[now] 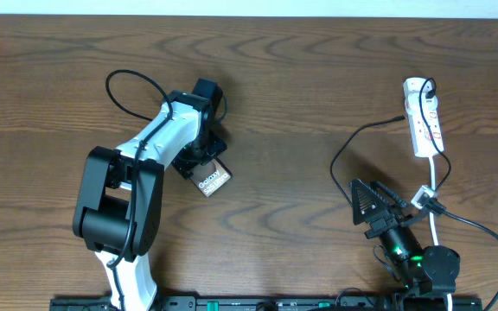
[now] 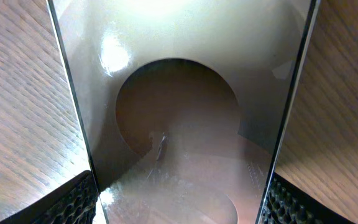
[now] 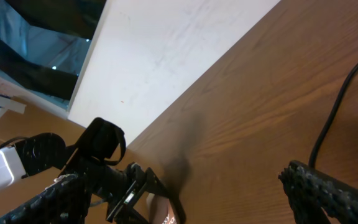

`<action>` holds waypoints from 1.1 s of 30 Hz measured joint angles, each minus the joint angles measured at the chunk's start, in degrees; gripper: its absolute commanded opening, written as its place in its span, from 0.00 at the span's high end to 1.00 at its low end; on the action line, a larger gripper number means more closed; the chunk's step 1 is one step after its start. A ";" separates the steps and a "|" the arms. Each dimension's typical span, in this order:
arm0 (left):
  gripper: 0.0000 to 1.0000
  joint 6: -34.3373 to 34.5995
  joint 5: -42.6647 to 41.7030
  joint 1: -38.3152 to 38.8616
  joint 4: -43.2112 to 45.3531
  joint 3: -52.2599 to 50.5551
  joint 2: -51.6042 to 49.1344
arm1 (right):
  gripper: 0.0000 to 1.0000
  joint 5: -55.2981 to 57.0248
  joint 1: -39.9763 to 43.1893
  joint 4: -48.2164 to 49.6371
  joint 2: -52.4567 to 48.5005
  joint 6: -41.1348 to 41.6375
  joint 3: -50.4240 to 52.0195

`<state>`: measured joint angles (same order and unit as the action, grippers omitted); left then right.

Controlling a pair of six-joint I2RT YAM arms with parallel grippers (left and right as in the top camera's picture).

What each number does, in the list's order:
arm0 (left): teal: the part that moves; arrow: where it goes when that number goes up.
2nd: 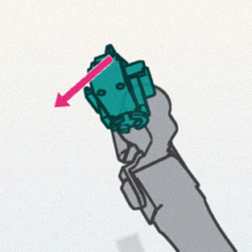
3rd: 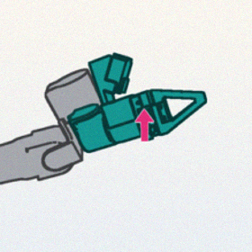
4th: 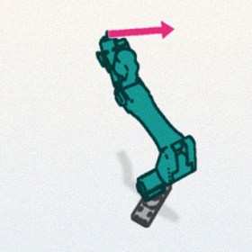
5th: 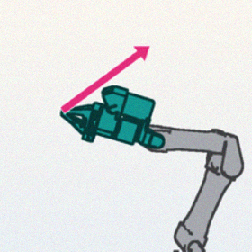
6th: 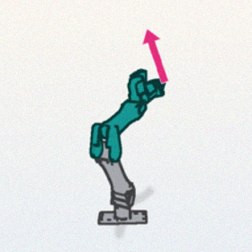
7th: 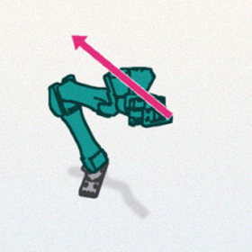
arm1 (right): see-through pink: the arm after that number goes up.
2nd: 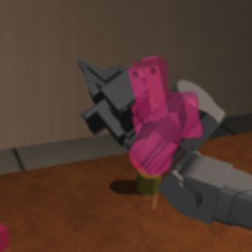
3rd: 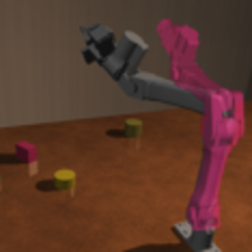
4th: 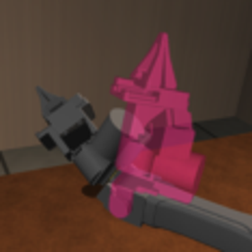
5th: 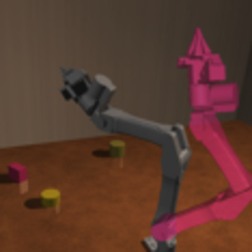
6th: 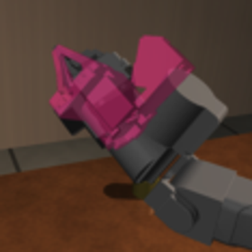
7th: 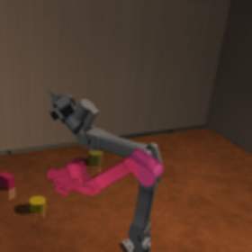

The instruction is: Plug charger to phone and switch on socket

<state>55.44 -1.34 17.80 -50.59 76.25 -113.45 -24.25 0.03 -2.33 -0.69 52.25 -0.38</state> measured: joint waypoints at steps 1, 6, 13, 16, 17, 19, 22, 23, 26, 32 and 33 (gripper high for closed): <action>0.30 0.00 0.44 0.00 0.02 -0.02 0.00 | 0.01 0.00 0.00 0.00 0.00 0.00 0.00; 0.30 -0.20 2.19 1.05 2.62 -1.92 0.09 | 0.01 0.00 0.00 0.00 0.00 0.00 0.00; 0.35 -2.99 2.62 5.33 4.68 -3.43 0.74 | 0.01 0.00 0.00 0.00 0.00 0.00 0.00; 0.35 -6.69 2.62 7.52 4.81 -3.43 0.74 | 0.01 0.00 0.00 0.00 0.00 0.00 0.00; 0.35 -7.96 2.62 7.98 4.81 -3.43 0.74 | 0.01 0.00 0.00 0.00 0.00 0.00 0.00; 0.35 -10.93 2.62 8.72 4.85 -3.43 0.74 | 0.01 0.00 0.00 0.00 0.00 0.00 0.00; 0.35 -15.98 2.60 9.44 4.83 -3.43 0.74 | 0.01 -0.02 0.00 0.00 0.00 0.00 0.00; 0.34 -17.73 2.60 9.57 4.87 -3.43 0.74 | 0.01 -0.02 0.00 0.00 0.00 0.00 0.00; 0.34 -21.18 2.60 9.64 5.16 -3.43 0.74 | 0.01 0.00 0.00 0.00 0.00 0.00 0.00; 0.33 -23.28 2.60 9.64 6.45 -3.43 0.74 | 0.01 0.00 0.00 0.00 0.00 0.00 0.00; 0.33 -23.39 2.60 9.64 6.64 -3.43 0.74 | 0.01 0.00 0.00 0.00 0.00 0.00 0.00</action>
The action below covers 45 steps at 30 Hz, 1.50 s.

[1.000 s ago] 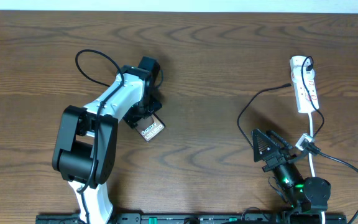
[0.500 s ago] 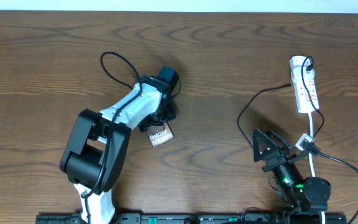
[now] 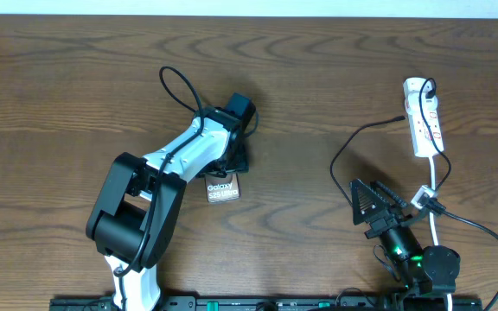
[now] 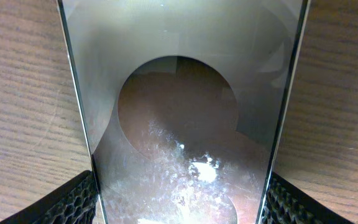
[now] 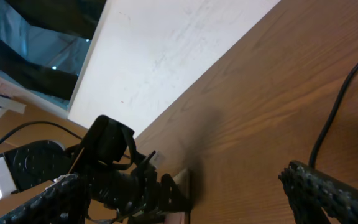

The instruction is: Plug charger to phone and switch on socket

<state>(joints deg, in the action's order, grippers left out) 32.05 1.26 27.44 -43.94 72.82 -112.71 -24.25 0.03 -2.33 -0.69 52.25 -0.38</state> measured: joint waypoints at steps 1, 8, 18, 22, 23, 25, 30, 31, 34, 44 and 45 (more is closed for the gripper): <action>0.33 -0.17 0.02 0.00 0.26 0.00 0.00 | 0.01 0.00 0.00 0.00 0.00 0.00 0.00; 0.02 0.94 0.02 0.00 0.90 0.00 0.00 | 0.01 0.00 0.00 0.00 0.00 0.00 0.00; 0.02 1.18 0.22 0.00 1.33 -0.11 0.04 | 0.01 0.00 0.00 0.00 0.00 0.00 0.00; 0.02 3.30 0.24 0.00 2.05 -0.11 0.04 | 0.01 0.00 0.00 0.00 0.00 0.00 0.00; 0.02 4.42 0.22 0.00 2.21 -0.11 0.04 | 0.01 0.00 0.00 0.02 0.00 0.00 0.00; 0.02 5.95 0.24 0.00 2.78 -0.11 0.04 | 0.01 0.00 0.00 0.00 0.00 0.00 0.00; 0.02 9.73 0.22 0.00 3.74 -0.11 -0.11 | 0.01 0.00 0.00 0.00 0.00 0.00 0.00; 0.02 10.54 0.15 0.00 3.76 -0.11 -0.28 | 0.01 0.00 0.00 0.00 0.00 0.00 0.00; 0.02 12.20 -1.18 0.00 3.96 -0.11 -0.61 | 0.01 0.00 0.00 0.00 0.00 0.00 0.00; 0.02 11.80 -2.25 -0.11 3.96 -0.09 -0.68 | 0.01 0.00 0.00 0.00 0.00 0.00 0.00; 0.02 11.82 -2.25 -0.15 4.11 -0.09 -0.68 | 0.01 0.00 0.00 0.00 0.00 0.00 0.00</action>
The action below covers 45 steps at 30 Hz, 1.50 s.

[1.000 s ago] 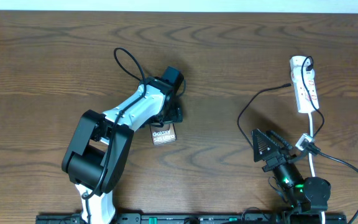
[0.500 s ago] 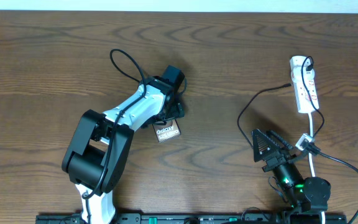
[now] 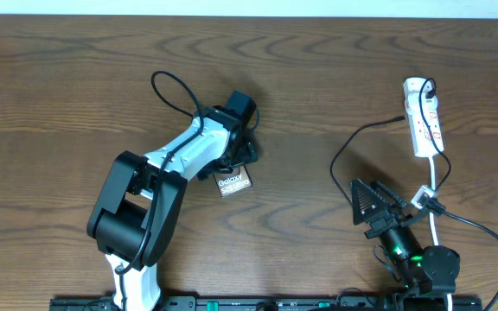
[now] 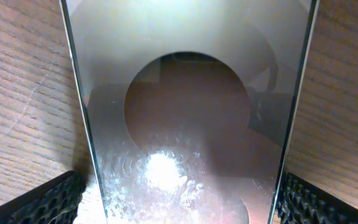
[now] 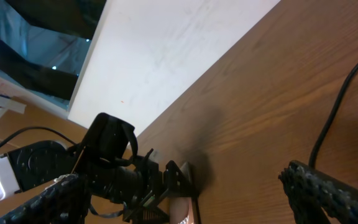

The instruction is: Plug charger to phone and switch on socket

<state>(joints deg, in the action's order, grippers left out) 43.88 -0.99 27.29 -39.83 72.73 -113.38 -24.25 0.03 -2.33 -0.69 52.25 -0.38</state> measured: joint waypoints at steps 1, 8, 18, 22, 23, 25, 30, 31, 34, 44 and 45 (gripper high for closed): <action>0.02 0.04 0.00 -0.09 0.11 0.00 0.00 | 0.01 0.00 0.00 0.00 0.00 0.00 0.00; 0.02 1.84 0.00 -0.50 0.52 0.00 -0.04 | 0.01 0.00 0.00 0.00 0.00 0.00 0.00; 0.02 5.03 0.46 -0.57 0.28 0.76 -0.94 | 0.01 0.00 0.00 0.00 0.00 0.00 0.00; 0.02 5.20 0.39 -0.61 0.39 0.81 -0.96 | 0.01 0.00 0.00 0.00 0.00 0.00 0.00; 0.02 5.20 0.33 -0.61 0.44 0.81 -0.96 | 0.01 0.00 0.00 0.00 0.00 0.00 0.00; 0.02 5.20 0.24 -0.61 0.50 0.81 -0.96 | 0.01 0.00 0.00 0.00 0.00 0.00 0.00; 0.02 5.20 0.09 -0.61 0.61 0.81 -1.07 | 0.01 0.00 0.00 0.02 0.00 0.00 0.00; 0.02 5.22 0.00 -0.63 0.61 0.85 -1.16 | 0.01 0.00 0.00 0.00 0.00 0.00 0.00; 0.02 5.22 -0.52 -0.90 0.52 1.27 -1.70 | 0.01 -0.02 0.00 0.00 0.00 0.02 0.00; 0.01 4.55 -4.28 -1.49 4.07 3.78 -2.97 | 0.01 0.00 0.00 0.00 0.00 0.00 0.00; 0.01 4.42 -4.44 -1.53 4.07 3.78 -2.97 | 0.01 -0.02 0.00 0.00 0.00 0.00 0.00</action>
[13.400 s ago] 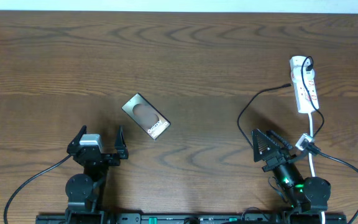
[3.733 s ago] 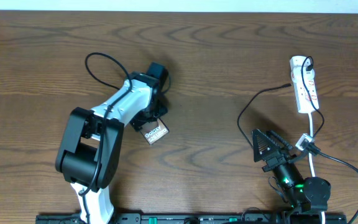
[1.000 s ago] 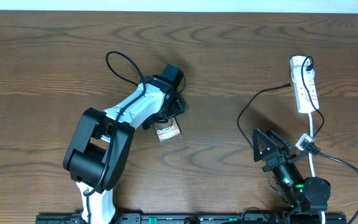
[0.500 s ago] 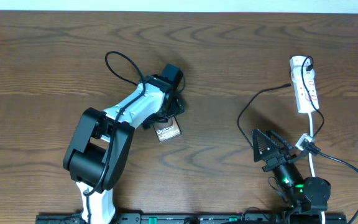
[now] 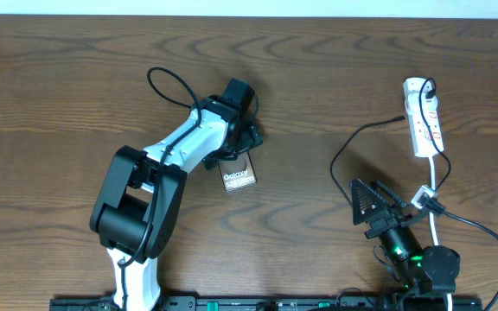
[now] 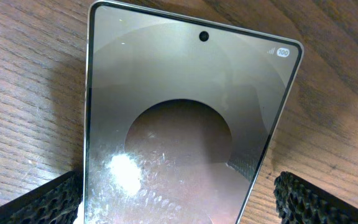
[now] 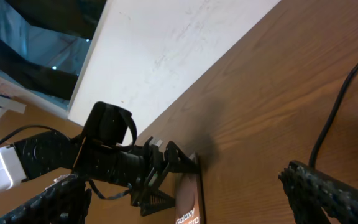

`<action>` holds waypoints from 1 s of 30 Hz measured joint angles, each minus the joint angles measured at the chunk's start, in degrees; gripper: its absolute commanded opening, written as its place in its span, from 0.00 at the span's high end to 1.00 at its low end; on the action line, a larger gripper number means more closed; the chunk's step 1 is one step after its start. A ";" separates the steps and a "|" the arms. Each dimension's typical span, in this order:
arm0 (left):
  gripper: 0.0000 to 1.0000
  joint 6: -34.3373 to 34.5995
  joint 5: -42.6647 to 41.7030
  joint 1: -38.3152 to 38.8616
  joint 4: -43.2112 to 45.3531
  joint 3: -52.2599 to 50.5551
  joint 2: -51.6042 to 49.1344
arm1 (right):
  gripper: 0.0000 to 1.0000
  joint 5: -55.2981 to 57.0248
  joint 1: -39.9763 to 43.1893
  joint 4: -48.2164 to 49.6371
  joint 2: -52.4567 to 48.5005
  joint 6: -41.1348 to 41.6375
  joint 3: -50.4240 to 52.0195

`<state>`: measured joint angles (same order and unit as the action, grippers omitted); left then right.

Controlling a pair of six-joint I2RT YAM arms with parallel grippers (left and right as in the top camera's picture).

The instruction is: Plug charger to phone and switch on socket

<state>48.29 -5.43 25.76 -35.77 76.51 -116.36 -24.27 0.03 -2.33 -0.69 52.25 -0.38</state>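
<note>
A phone lies screen up on the wooden table, its "Galaxy" label toward the front edge. My left gripper straddles its far end, open. In the left wrist view the phone fills the frame between the left gripper's fingers, with a gap at the right finger. A white power strip lies at the far right with a charger in it. The black charger cable loops toward my right gripper, which rests open and empty near the front edge. The cable's free end is hidden.
A white cord runs from the strip toward the front, past a small white connector. The right wrist view shows the left arm over the phone, a stretch of black cable and a white wall beyond the table.
My left gripper has drawn back along the phone, so the screen's top edge now shows, and its fingers stand wider. The phone has turned a little and sits slightly farther back. The right arm is unchanged.
My left gripper was shut on the phone left of centre, tilted. Then it held the phone farther right and squared, then farther right again and tilted the other way. Now the phone rests there with the fingers apart. The right arm stayed parked throughout.
</note>
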 measured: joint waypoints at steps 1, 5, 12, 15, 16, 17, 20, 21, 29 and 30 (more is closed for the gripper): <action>0.01 -0.09 -0.11 -0.07 -0.02 0.00 0.00 | 0.01 0.00 0.00 0.00 0.00 0.00 0.00; 0.01 -0.22 -0.28 -0.15 -0.13 0.00 0.00 | 0.01 0.02 0.00 0.00 0.00 0.00 0.00; 0.01 -2.71 -0.92 -0.22 -0.48 0.09 -0.02 | 0.01 0.02 0.00 0.00 0.00 0.00 0.00; 0.00 -4.39 -1.29 -0.22 -0.94 0.35 -0.13 | 0.01 0.02 0.00 0.00 0.00 0.00 0.00; 0.00 -4.85 -1.36 -0.22 -1.18 0.50 -0.20 | 0.01 0.02 0.00 0.00 0.00 0.00 0.00; 0.00 -5.22 -1.40 -0.22 -1.36 0.66 -0.24 | 0.01 0.02 0.00 0.00 0.00 0.00 0.00; 0.00 -6.19 -1.53 -0.22 -1.75 0.85 -0.42 | 0.01 0.02 0.00 0.00 0.00 0.00 0.00; 0.00 -6.38 -1.53 -0.22 -1.86 0.90 -0.44 | 0.01 0.02 0.00 0.02 0.00 0.00 0.00; 0.00 -6.60 -1.16 -0.15 -2.21 1.11 -0.61 | 0.01 0.02 0.00 0.00 0.00 0.00 0.00; 0.00 -6.62 -0.87 -0.09 -2.36 1.22 -0.72 | 0.01 0.02 0.00 0.00 0.00 0.00 0.00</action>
<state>41.67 -6.31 25.67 -38.13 77.73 -117.08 -24.25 0.03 -2.33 -0.69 52.25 -0.38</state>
